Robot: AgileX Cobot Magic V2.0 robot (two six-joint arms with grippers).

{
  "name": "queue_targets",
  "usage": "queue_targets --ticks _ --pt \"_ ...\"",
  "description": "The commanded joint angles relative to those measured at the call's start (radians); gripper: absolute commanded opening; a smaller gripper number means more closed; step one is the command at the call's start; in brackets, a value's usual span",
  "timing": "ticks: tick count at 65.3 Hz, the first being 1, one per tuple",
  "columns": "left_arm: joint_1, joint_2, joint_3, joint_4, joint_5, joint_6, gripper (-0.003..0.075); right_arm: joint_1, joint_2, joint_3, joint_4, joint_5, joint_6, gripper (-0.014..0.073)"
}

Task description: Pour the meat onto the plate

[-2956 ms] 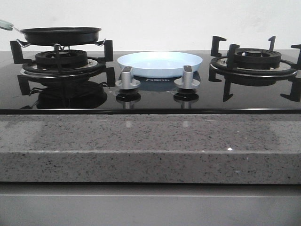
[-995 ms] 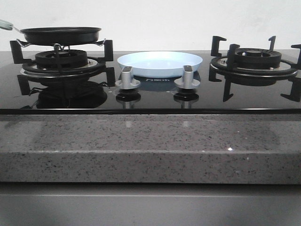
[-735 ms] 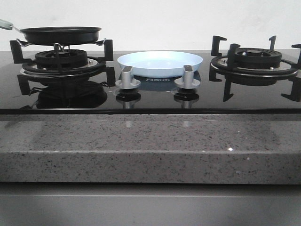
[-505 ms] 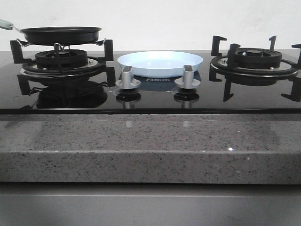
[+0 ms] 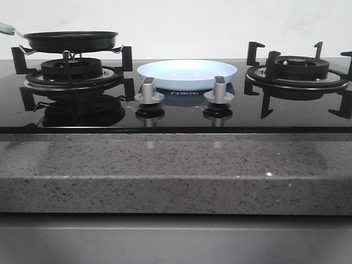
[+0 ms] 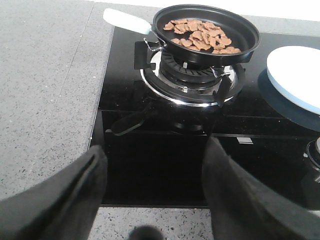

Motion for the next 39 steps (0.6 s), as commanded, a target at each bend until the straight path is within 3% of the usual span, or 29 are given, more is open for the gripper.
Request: queue_targets --ticks 1,16,39 --pt "-0.001 0.004 -0.036 -0.010 -0.079 -0.001 0.0395 0.058 0.081 -0.099 0.003 -0.017 -0.023 0.0444" --pt "-0.001 0.004 -0.036 -0.010 -0.079 -0.001 0.0346 0.154 0.343 -0.315 0.016 0.076 -0.023 0.0444" --pt "-0.001 0.004 -0.036 -0.010 -0.079 -0.001 0.0312 0.163 0.748 -0.703 0.060 0.200 -0.023 0.0444"
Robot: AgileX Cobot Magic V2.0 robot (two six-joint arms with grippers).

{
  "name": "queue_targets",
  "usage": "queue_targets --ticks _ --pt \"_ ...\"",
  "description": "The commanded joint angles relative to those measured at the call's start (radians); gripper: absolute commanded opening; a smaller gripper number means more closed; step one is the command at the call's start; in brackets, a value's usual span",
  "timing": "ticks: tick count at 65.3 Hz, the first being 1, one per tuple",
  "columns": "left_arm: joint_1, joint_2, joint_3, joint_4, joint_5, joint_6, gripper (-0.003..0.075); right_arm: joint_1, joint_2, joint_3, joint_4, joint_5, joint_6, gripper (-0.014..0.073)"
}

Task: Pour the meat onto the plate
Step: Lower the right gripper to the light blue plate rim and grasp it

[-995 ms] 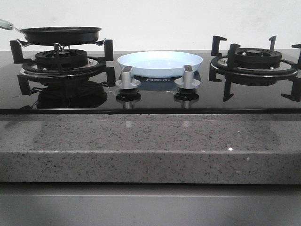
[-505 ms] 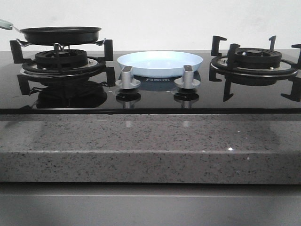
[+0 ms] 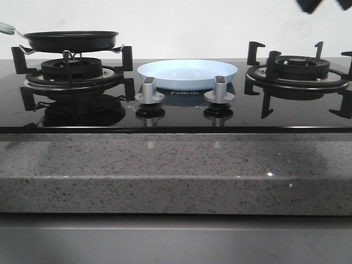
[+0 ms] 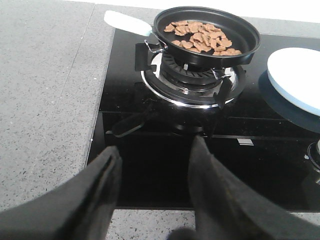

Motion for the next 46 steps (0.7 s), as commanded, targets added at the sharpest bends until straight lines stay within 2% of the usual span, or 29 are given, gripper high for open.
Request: queue_targets --ticks 1,25,33,39,46 --pt "-0.001 0.004 -0.036 -0.010 -0.075 -0.001 0.0312 -0.002 0.071 -0.129 0.017 0.009 -0.009 0.0444" --pt "-0.001 0.004 -0.036 -0.010 -0.075 -0.001 0.0312 -0.013 0.444 -0.571 0.073 0.224 -0.068 0.0444" --pt "-0.001 0.004 -0.036 -0.010 -0.075 -0.001 0.0312 -0.047 0.545 -0.712 0.138 0.292 -0.080 0.0444" --pt "-0.001 0.004 -0.036 -0.010 -0.075 -0.001 0.0312 -0.065 0.607 -0.798 0.191 0.327 -0.112 0.0444" --pt "-0.001 0.004 -0.036 -0.010 -0.075 -0.001 0.0312 -0.072 0.670 -0.880 0.195 0.337 -0.115 0.0444"
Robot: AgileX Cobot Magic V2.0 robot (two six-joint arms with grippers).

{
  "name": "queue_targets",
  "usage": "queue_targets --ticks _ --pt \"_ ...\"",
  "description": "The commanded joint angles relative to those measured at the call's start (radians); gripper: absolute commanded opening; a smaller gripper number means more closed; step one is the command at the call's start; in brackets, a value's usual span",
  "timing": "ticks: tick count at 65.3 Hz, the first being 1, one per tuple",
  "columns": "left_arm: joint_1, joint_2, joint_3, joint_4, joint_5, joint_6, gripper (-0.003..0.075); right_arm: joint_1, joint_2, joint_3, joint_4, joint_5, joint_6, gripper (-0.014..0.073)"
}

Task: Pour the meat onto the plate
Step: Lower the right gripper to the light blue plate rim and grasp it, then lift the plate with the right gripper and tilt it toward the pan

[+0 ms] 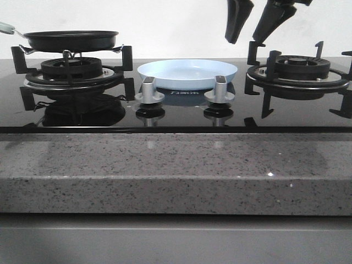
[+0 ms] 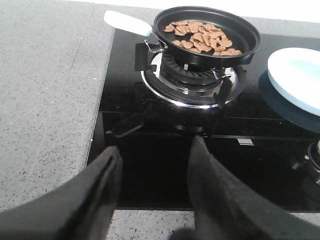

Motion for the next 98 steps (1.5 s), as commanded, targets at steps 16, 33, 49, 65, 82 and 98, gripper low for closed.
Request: queue_targets --ticks 16,33,49,65,82,98 --pt "-0.001 0.004 -0.036 -0.010 -0.075 -0.001 0.0312 -0.013 0.085 -0.177 0.029 -0.020 -0.036 0.0443" --pt "-0.001 0.004 -0.036 -0.010 -0.075 -0.001 0.0312 -0.013 0.137 -0.191 0.029 -0.032 -0.044 0.0408" --pt "-0.001 0.004 -0.036 -0.010 -0.075 -0.001 0.0312 -0.013 0.143 -0.191 0.029 -0.038 -0.046 0.0326" --pt "-0.001 0.004 -0.036 -0.010 -0.075 -0.001 0.0312 -0.013 0.155 -0.191 0.029 -0.029 -0.046 0.0304" --pt "-0.001 0.004 -0.036 -0.010 -0.075 -0.001 0.0312 -0.015 0.155 -0.191 0.027 -0.019 -0.049 0.0065" --pt "-0.001 0.004 -0.036 -0.010 -0.075 -0.001 0.0312 -0.024 0.155 -0.191 0.026 -0.017 -0.049 -0.0075"
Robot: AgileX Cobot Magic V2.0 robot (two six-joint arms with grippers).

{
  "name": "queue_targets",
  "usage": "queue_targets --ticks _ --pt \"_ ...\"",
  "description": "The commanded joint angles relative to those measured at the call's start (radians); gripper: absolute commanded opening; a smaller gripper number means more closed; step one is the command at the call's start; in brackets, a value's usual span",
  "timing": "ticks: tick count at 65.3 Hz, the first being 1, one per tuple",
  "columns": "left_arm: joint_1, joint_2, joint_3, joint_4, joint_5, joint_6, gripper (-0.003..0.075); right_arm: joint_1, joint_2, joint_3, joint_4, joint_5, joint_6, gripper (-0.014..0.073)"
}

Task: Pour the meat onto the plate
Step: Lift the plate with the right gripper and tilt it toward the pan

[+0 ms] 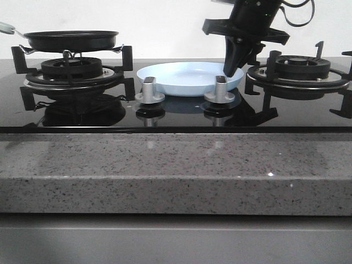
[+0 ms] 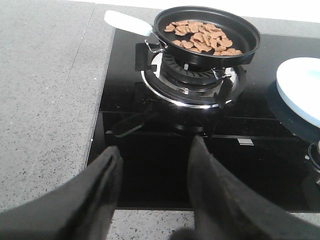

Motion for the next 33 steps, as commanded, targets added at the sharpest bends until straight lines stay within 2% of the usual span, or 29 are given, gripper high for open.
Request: queue_targets --ticks 1,19,33 --pt "-0.001 0.004 -0.036 -0.010 -0.075 -0.003 0.0312 -0.008 -0.062 -0.032 -0.008 -0.021 -0.014 -0.0071" --pt "-0.001 0.004 -0.036 -0.010 -0.075 -0.003 0.0312 -0.008 -0.086 -0.045 0.000 -0.074 0.037 -0.0060" --pt "-0.001 0.004 -0.036 -0.010 -0.075 -0.003 0.0312 -0.008 -0.172 -0.075 0.007 -0.055 0.045 -0.0060"
